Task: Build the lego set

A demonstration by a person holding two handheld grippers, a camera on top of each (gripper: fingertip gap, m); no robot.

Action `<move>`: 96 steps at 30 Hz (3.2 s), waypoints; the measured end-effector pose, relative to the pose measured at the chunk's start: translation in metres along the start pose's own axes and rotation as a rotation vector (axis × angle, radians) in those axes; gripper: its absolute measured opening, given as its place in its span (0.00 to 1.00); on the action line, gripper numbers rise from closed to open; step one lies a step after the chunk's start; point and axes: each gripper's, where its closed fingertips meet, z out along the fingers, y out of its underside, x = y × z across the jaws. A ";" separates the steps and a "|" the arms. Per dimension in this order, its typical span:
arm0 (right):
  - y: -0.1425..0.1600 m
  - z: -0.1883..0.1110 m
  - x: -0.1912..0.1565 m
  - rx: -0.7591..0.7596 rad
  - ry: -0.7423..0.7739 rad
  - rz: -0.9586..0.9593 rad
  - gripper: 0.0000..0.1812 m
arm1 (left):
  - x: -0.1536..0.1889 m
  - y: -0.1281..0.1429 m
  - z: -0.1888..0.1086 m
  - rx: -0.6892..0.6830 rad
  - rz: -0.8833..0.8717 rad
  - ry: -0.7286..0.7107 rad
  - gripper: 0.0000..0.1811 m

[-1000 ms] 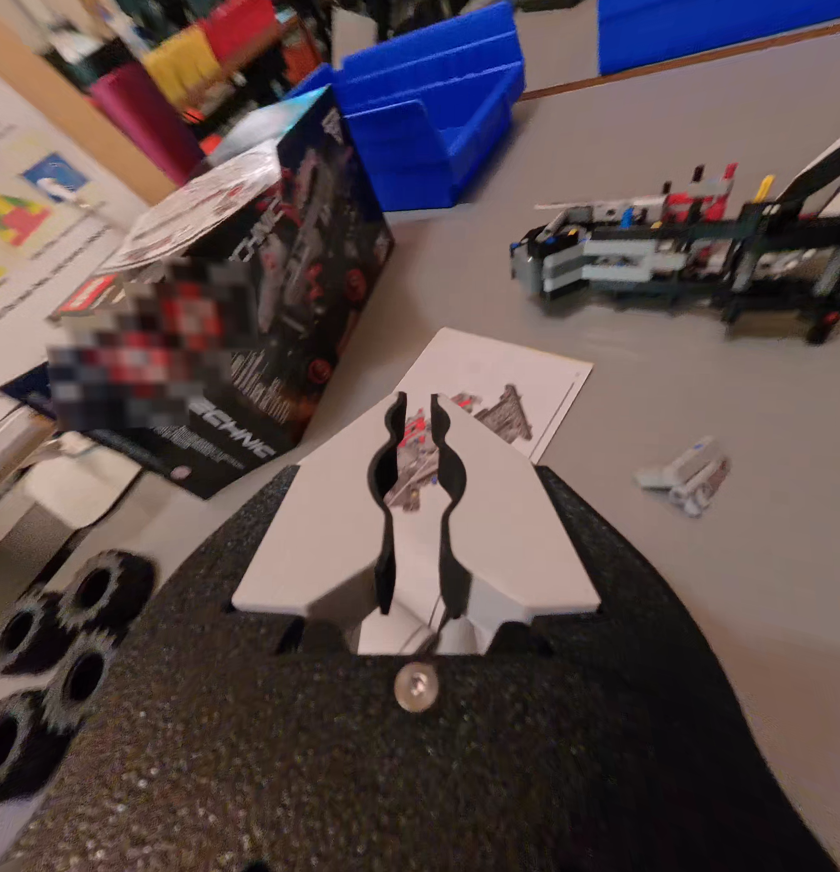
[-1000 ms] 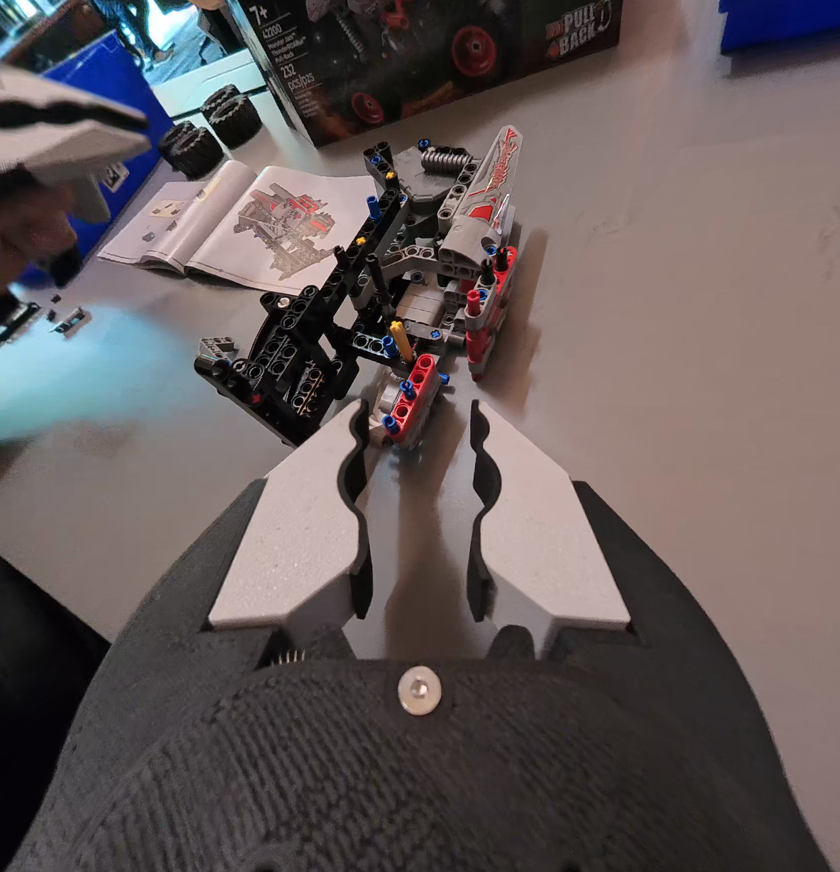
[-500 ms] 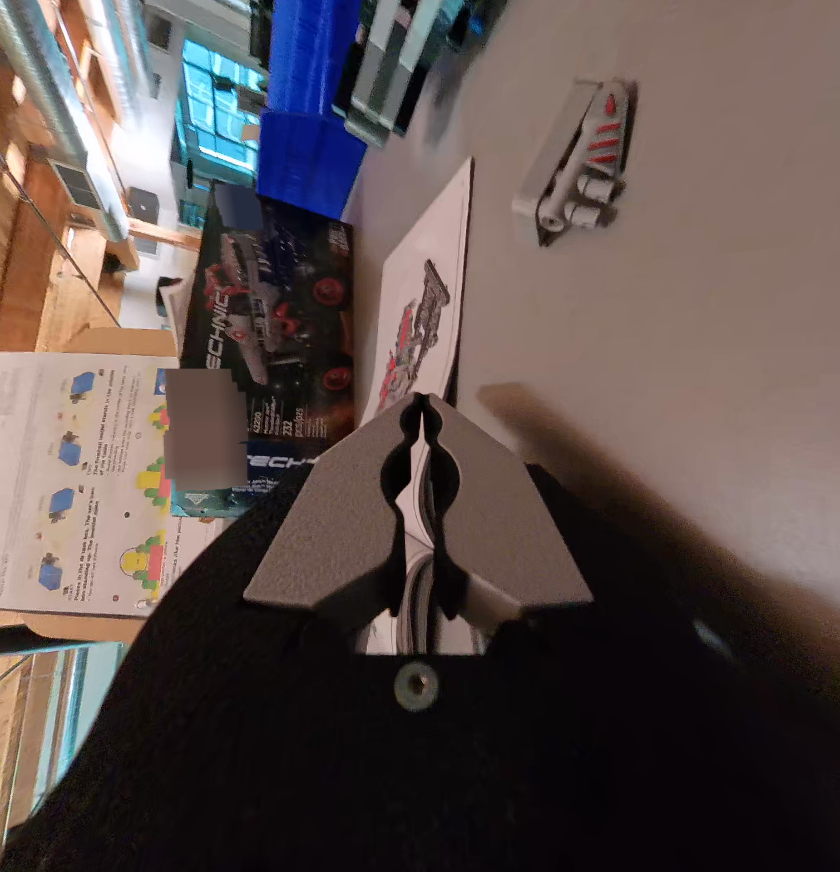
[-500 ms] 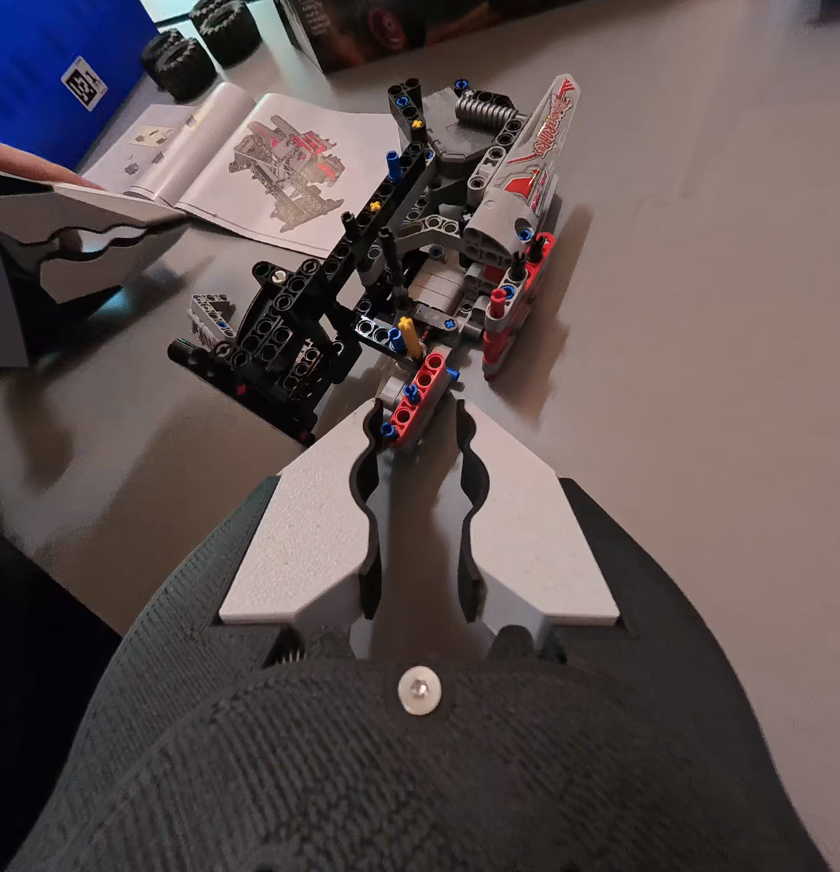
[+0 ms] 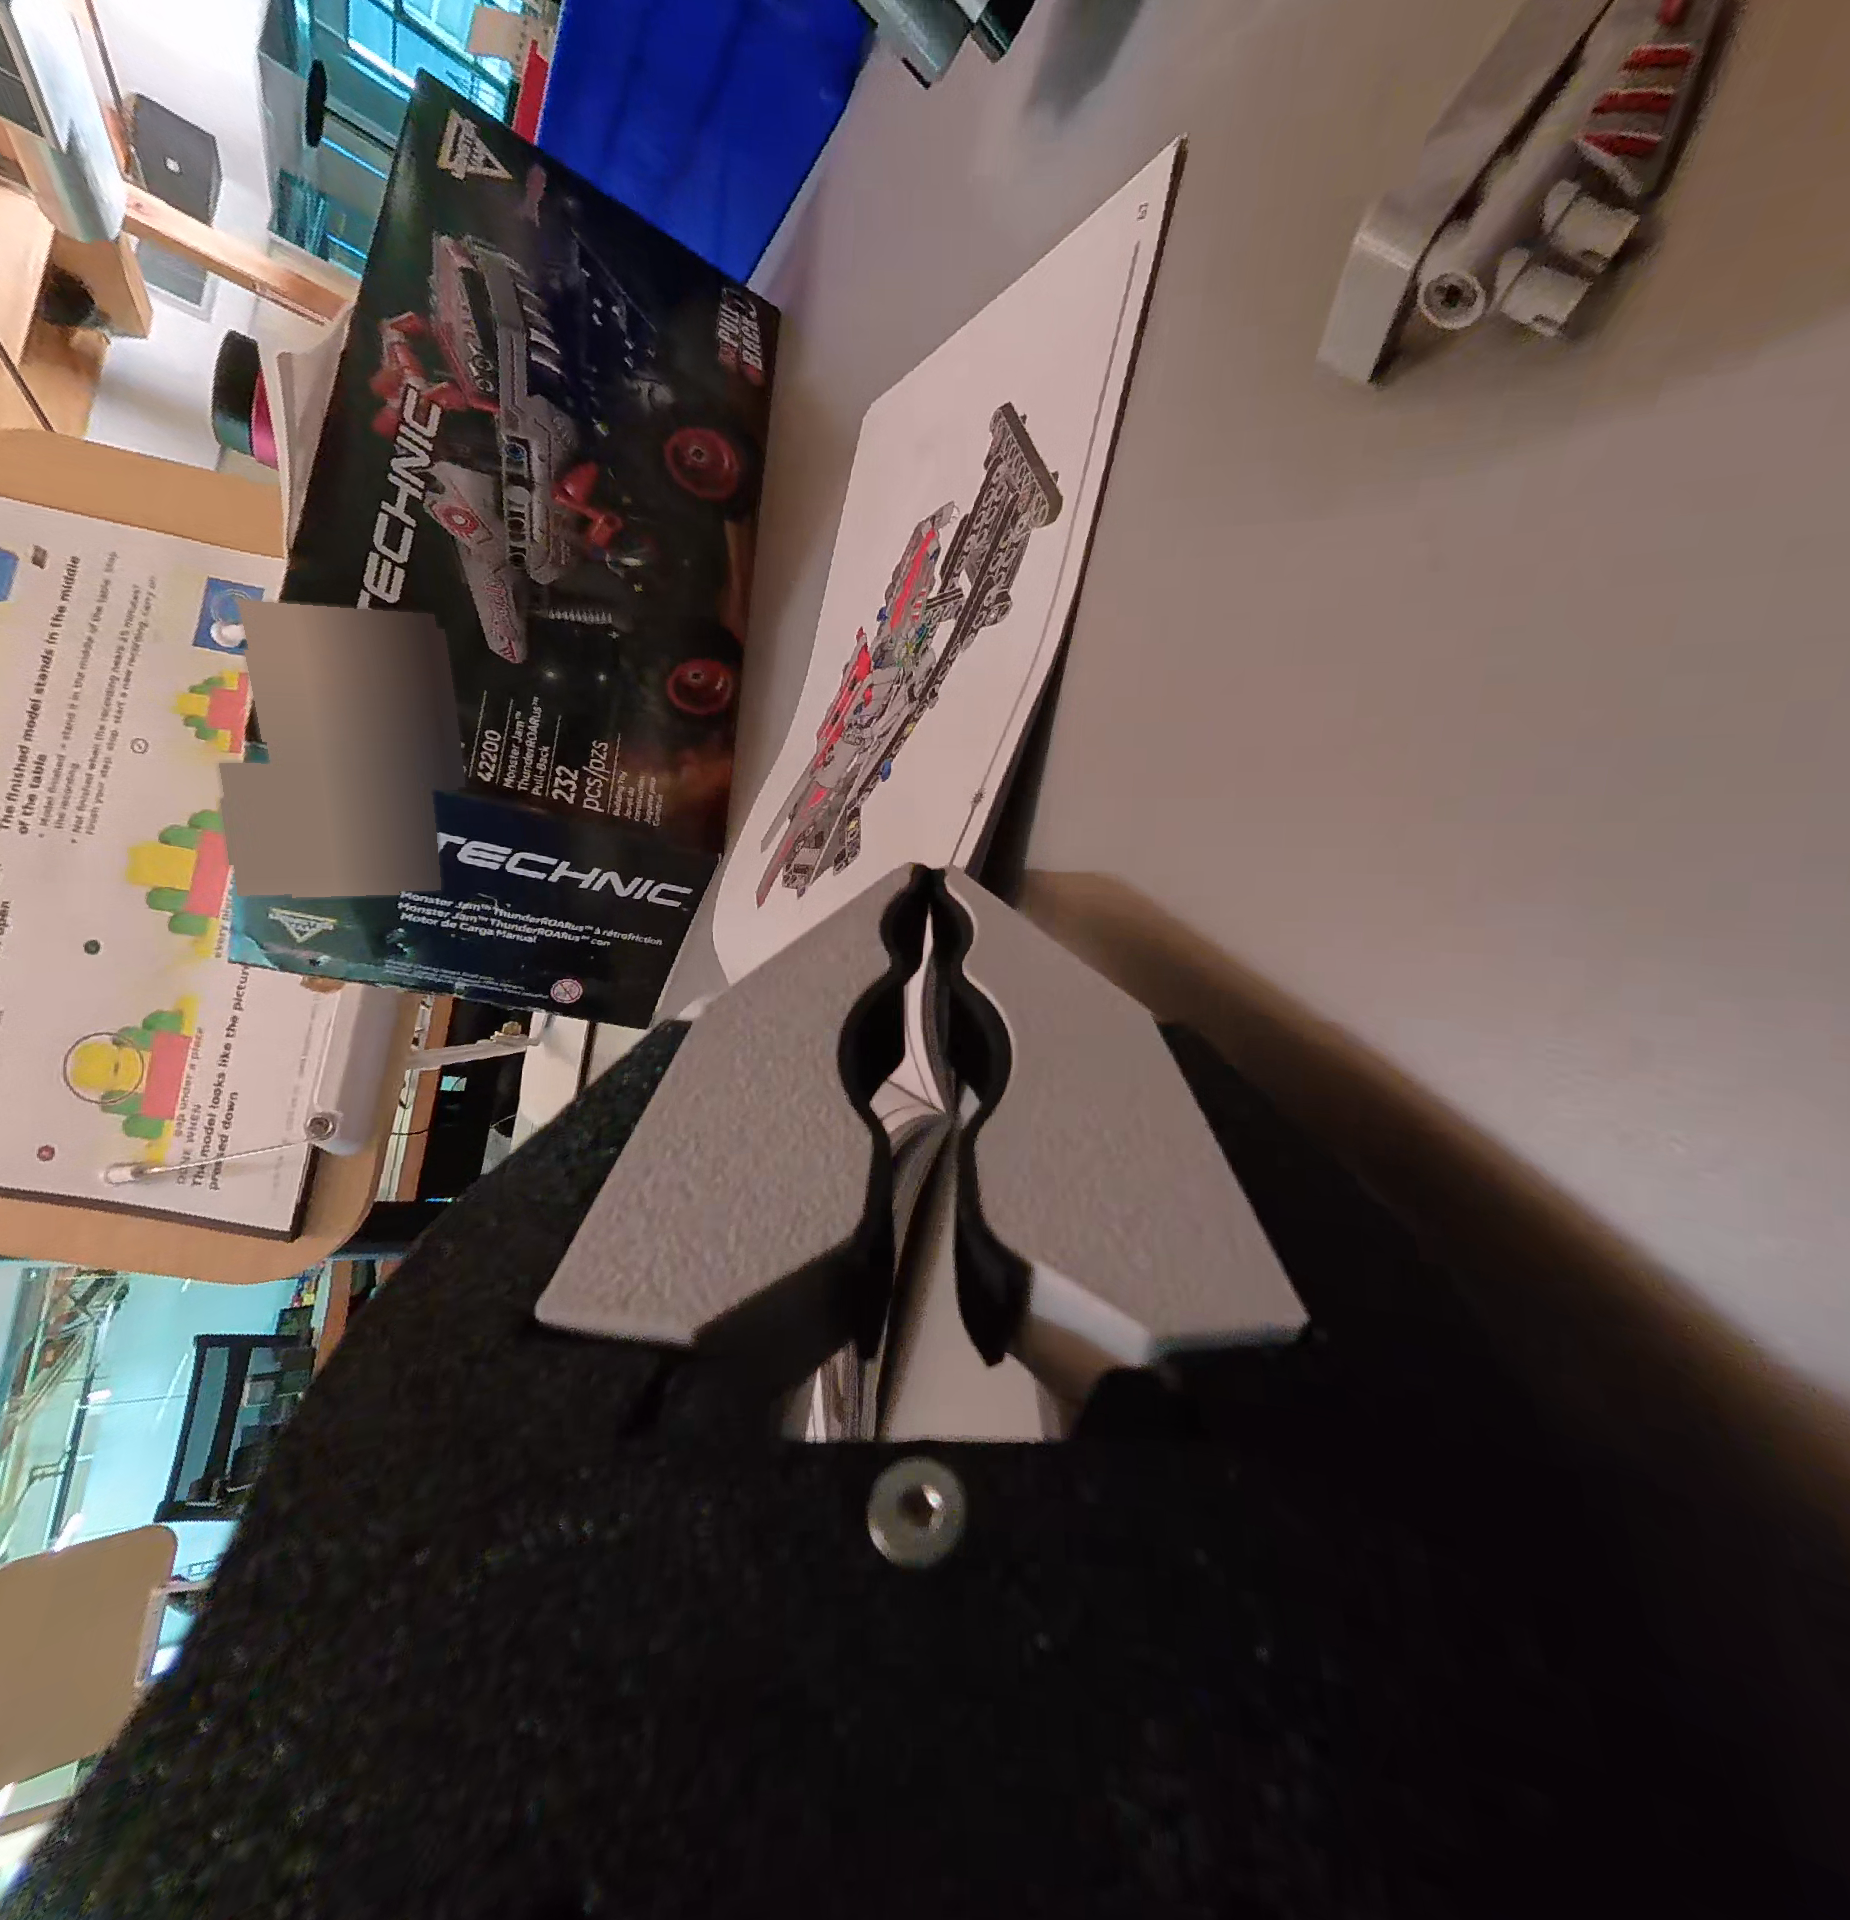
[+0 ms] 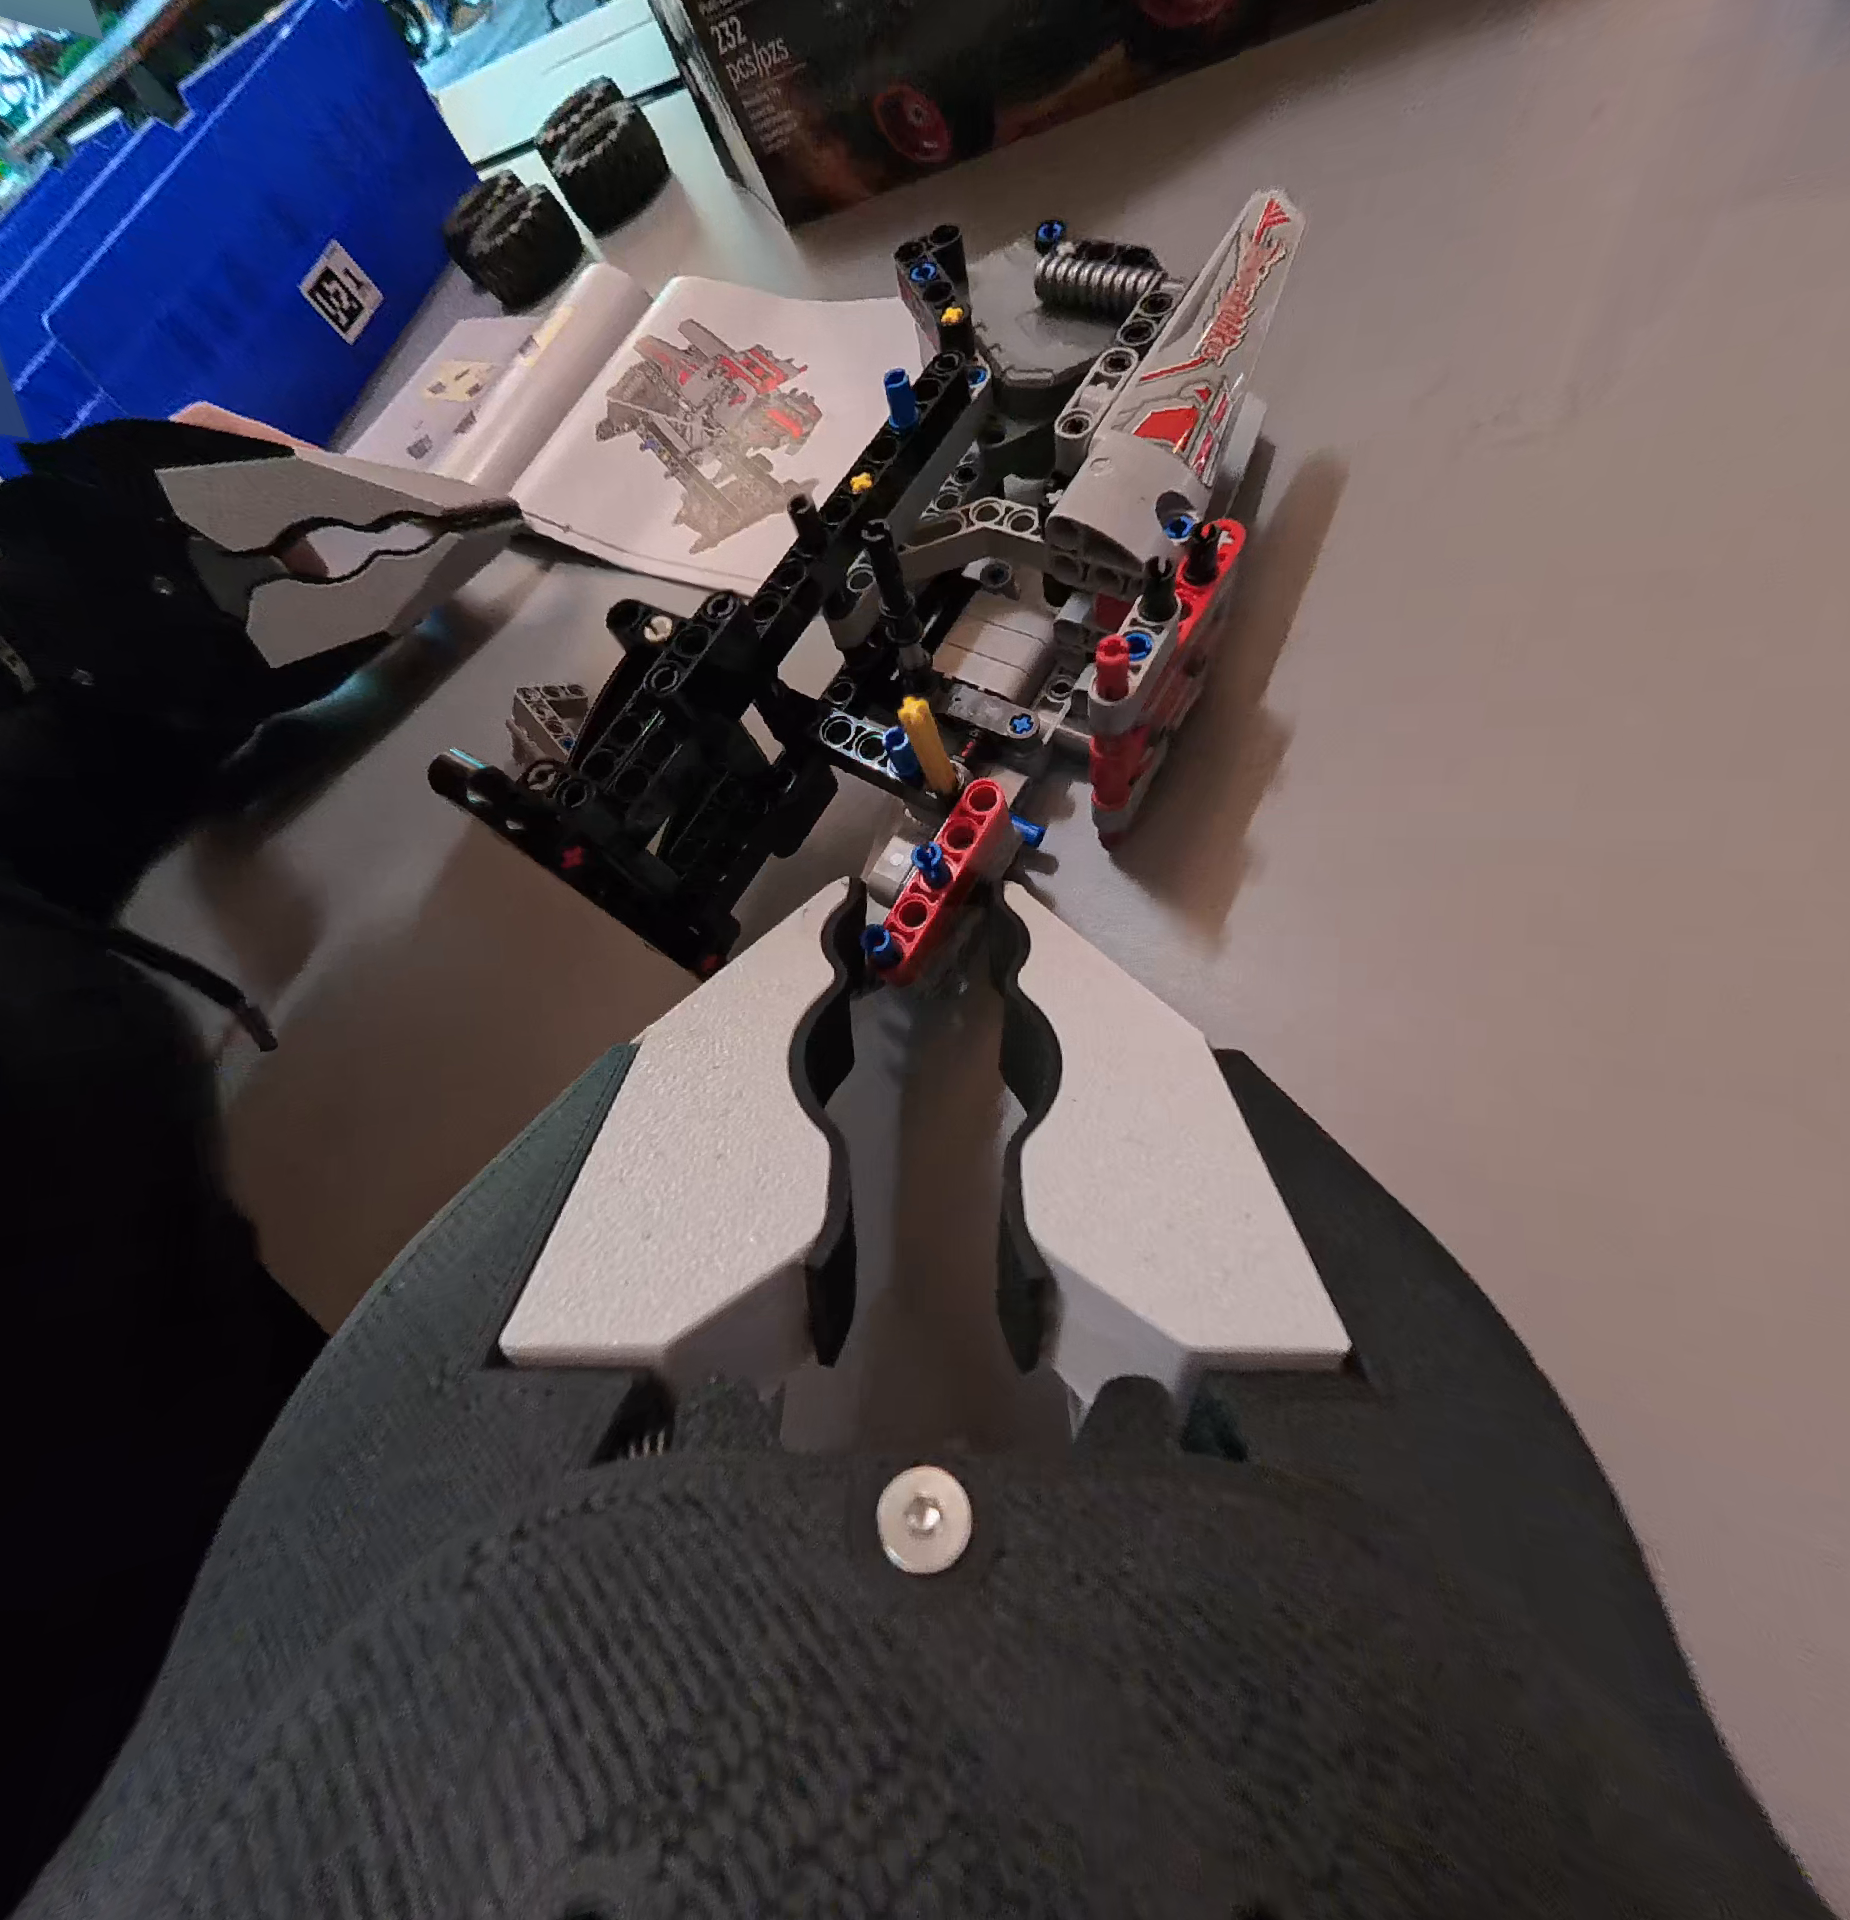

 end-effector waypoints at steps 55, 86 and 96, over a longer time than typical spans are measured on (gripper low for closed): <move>-0.003 -0.003 0.013 0.024 0.078 0.030 0.11 | -0.003 0.003 -0.001 -0.006 -0.020 -0.009 0.00; 0.007 -0.028 -0.007 0.160 0.181 0.073 0.33 | -0.003 -0.002 0.003 -0.009 0.016 -0.035 0.00; 0.012 -0.006 -0.009 0.109 0.185 0.050 0.20 | -0.004 -0.001 0.004 -0.018 0.047 -0.052 0.00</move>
